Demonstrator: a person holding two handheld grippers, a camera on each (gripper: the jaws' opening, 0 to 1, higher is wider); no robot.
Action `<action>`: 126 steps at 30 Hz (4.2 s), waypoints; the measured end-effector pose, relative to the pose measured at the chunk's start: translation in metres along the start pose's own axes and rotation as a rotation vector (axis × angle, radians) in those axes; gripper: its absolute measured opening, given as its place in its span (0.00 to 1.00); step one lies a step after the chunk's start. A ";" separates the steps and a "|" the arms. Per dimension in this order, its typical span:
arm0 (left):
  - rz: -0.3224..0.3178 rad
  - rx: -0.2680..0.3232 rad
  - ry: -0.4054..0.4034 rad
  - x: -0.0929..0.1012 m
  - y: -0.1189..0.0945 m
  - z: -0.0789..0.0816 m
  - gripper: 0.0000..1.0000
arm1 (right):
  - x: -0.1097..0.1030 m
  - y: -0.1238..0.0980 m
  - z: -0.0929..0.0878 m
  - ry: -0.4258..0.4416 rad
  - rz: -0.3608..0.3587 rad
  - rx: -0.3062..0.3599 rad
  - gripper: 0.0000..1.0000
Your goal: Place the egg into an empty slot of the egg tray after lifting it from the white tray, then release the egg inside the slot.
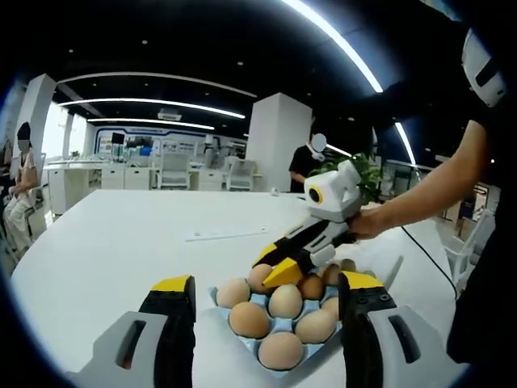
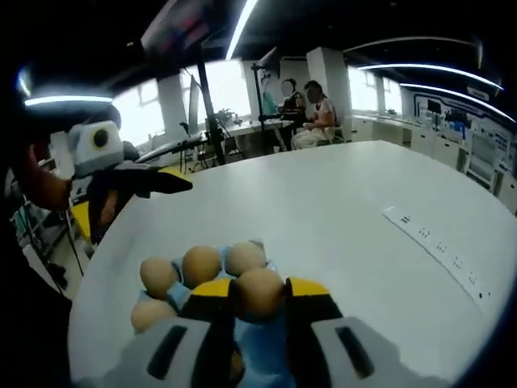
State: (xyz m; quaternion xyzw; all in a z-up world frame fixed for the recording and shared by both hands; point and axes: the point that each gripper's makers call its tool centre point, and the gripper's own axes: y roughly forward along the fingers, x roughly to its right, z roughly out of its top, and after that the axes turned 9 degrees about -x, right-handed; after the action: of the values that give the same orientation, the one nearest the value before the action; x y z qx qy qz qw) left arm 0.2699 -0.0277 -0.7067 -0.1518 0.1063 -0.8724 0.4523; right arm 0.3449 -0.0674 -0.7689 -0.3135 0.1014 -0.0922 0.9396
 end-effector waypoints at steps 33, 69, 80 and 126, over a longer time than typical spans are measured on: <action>0.000 0.034 0.029 0.011 -0.006 0.022 0.72 | 0.001 -0.037 0.001 -0.049 -0.068 0.078 0.29; -0.047 0.030 0.031 0.025 0.004 0.021 0.71 | 0.071 -0.184 -0.111 0.183 -0.423 0.062 0.28; -0.050 0.024 0.039 0.028 0.006 0.022 0.70 | 0.094 -0.238 -0.152 0.262 -0.581 0.053 0.28; -0.033 0.027 0.045 0.023 0.006 0.023 0.72 | 0.074 -0.222 -0.117 0.141 -0.496 0.026 0.25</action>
State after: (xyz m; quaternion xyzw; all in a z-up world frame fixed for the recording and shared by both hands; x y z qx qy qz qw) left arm 0.2708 -0.0512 -0.6834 -0.1279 0.1024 -0.8843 0.4373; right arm 0.3625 -0.3262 -0.7347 -0.3094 0.0855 -0.3430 0.8828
